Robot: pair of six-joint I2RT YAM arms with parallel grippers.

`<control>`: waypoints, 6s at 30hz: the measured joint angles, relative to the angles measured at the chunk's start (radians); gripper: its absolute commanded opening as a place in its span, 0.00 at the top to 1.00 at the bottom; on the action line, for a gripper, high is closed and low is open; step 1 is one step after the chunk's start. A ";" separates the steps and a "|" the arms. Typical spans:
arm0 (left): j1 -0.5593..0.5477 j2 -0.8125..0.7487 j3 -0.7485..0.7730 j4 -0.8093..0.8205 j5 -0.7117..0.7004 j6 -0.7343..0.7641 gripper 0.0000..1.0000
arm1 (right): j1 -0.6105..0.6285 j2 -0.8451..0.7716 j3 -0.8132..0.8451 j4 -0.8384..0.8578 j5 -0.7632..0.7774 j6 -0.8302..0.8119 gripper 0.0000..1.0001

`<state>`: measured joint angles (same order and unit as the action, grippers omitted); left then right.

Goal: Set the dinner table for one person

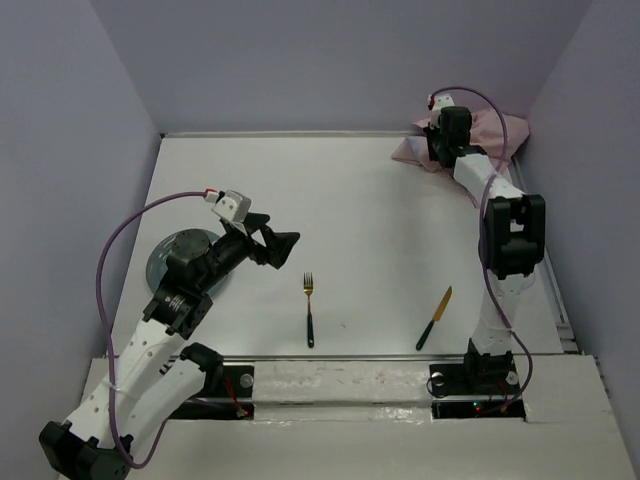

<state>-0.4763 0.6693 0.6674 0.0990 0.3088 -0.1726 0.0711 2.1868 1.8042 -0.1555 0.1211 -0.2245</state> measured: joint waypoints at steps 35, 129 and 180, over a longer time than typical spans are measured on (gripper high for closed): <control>0.013 0.487 0.042 0.100 -0.331 -0.326 0.25 | 0.447 -0.905 -1.002 0.065 0.027 0.513 0.87; 0.251 0.353 -0.274 0.593 -0.368 -0.681 1.00 | 0.229 -1.012 -1.151 -0.100 0.035 0.713 0.56; 0.250 0.343 -0.243 0.641 -0.345 -0.745 1.00 | 0.189 -1.122 -1.239 0.102 0.177 1.025 1.00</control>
<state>-0.2260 1.0122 0.4244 0.7399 -0.0364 -0.9173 0.2600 1.0653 0.5648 -0.0532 0.2981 0.8001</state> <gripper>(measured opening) 0.014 0.020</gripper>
